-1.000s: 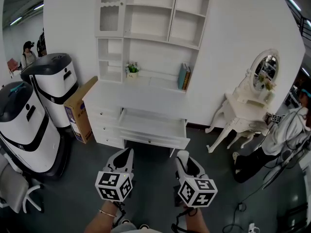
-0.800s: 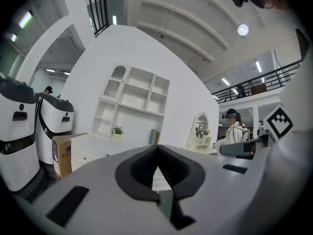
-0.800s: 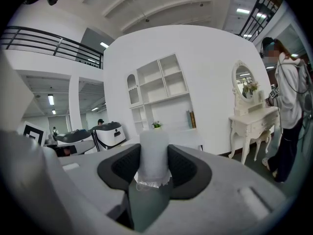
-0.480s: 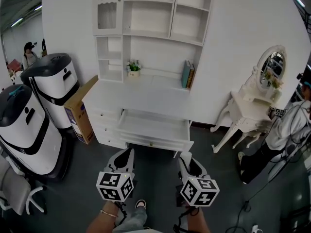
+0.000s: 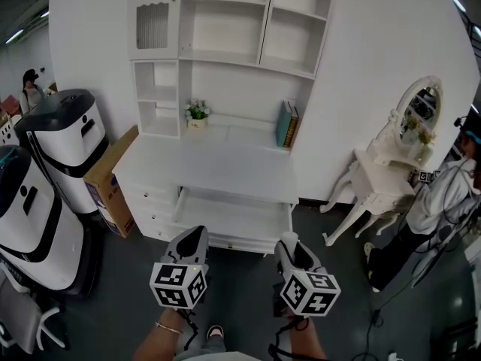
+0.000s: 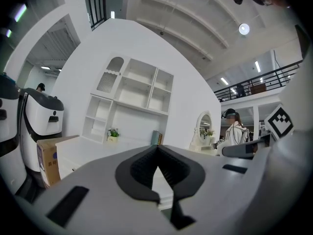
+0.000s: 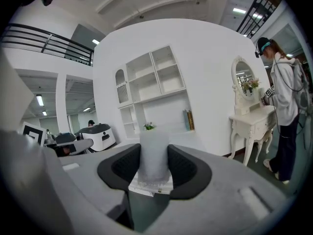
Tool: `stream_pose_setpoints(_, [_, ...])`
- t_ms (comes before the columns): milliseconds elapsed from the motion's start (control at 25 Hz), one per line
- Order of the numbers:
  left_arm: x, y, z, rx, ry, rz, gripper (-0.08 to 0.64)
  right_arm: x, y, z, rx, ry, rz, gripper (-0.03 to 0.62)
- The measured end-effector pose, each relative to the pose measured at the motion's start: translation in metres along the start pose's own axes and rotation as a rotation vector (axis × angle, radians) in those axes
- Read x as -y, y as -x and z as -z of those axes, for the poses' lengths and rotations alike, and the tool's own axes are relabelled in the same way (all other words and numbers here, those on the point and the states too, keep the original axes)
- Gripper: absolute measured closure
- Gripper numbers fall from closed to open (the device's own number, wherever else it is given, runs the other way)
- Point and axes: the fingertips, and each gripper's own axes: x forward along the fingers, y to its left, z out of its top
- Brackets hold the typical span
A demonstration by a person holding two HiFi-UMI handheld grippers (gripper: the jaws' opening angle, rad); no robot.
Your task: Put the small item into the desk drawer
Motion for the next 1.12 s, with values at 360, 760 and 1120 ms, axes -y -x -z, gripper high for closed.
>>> stream_pose_setpoints(360, [-0.058,-0.043,-0.011,0.022,0.057,-0.019,0.561,-0.011,-0.050,-0.023,-0.016,0.056,0.045,0.420])
stream_pose_setpoints(760, [-0.083,-0.070,0.003,-0.026,0.057,-0.031,0.561,-0.004,-0.092,-0.010,-0.063,0.043,0.053,0.420])
stream_pose_setpoints(1120, [-0.102,-0.116,0.003,-0.042,0.049,-0.046,0.561,0.009,-0.149,-0.029,-0.058,0.057,0.033,0.420])
